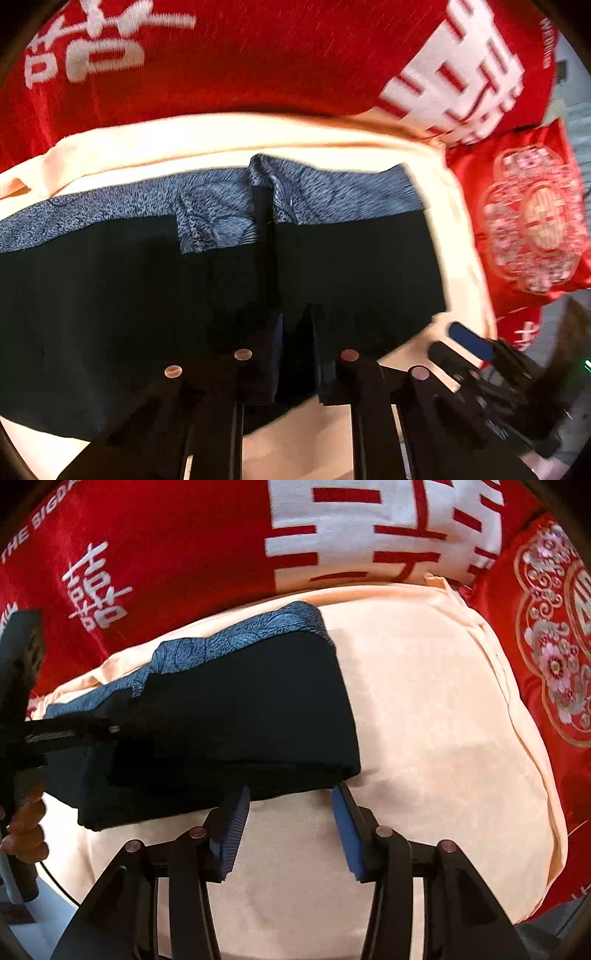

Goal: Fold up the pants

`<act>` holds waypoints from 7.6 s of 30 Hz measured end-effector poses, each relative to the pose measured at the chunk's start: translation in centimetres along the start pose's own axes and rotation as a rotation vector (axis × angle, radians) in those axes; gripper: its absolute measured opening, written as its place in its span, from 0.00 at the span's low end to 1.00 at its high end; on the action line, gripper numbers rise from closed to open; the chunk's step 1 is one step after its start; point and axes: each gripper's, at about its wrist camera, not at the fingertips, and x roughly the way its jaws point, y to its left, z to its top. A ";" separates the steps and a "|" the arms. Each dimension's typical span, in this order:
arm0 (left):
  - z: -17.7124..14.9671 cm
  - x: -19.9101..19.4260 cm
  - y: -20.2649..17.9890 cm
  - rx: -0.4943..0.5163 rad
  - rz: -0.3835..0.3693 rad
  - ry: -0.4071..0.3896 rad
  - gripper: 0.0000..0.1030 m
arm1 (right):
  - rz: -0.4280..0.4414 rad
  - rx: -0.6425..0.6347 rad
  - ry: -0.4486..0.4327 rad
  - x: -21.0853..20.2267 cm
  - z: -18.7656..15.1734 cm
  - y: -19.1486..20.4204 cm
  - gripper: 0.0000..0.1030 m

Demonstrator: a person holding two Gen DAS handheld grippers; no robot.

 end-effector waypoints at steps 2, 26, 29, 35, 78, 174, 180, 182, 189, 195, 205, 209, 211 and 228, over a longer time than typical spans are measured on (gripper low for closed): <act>-0.3 -1.5 -0.2 0.035 -0.012 -0.032 0.04 | 0.002 0.000 -0.006 -0.5 0.1 -0.3 0.48; -2.9 0.4 1.7 0.041 0.103 0.003 0.04 | 0.031 -0.067 -0.060 1.8 5.0 0.6 0.47; -2.9 0.7 1.7 0.051 0.113 0.002 0.04 | 0.070 -0.042 -0.083 2.2 8.0 0.4 0.39; -2.9 0.5 1.8 0.032 0.117 -0.003 0.04 | 0.088 -0.034 -0.004 7.8 10.9 1.8 0.34; -14.7 -10.9 15.5 -0.269 0.450 -0.069 0.72 | 0.030 -0.232 0.070 5.4 -1.0 18.5 0.43; -11.7 -15.4 18.7 -0.105 0.712 -0.459 0.31 | 0.517 -0.500 0.443 6.0 11.2 43.3 0.84; -11.4 -15.3 18.3 -0.073 0.745 -0.463 0.31 | 0.437 -0.716 0.600 8.2 8.7 51.6 0.86; -11.5 -15.2 18.0 -0.063 0.753 -0.469 0.31 | 0.392 -0.765 0.630 9.3 7.6 52.9 0.86; -11.6 -15.2 17.2 -0.054 0.741 -0.466 0.31 | 0.391 -0.714 0.637 11.3 7.0 51.2 0.18; -11.3 -16.2 12.3 0.048 0.719 -0.506 0.31 | 0.579 -0.557 0.548 7.5 9.1 43.7 0.18; -9.9 -15.6 -0.4 0.241 0.541 -0.483 0.31 | 0.741 -0.327 0.357 0.7 11.3 26.6 0.18; -9.3 -12.8 -6.1 0.327 0.492 -0.441 0.31 | 0.762 -0.199 0.294 -0.3 11.2 18.5 0.18; -9.1 -10.6 -8.8 0.366 0.485 -0.405 0.31 | 0.751 -0.157 0.275 -0.3 10.9 15.0 0.18; -9.2 3.2 -13.6 0.501 0.531 -0.151 0.44 | 0.723 0.178 0.346 10.8 6.3 -1.6 0.19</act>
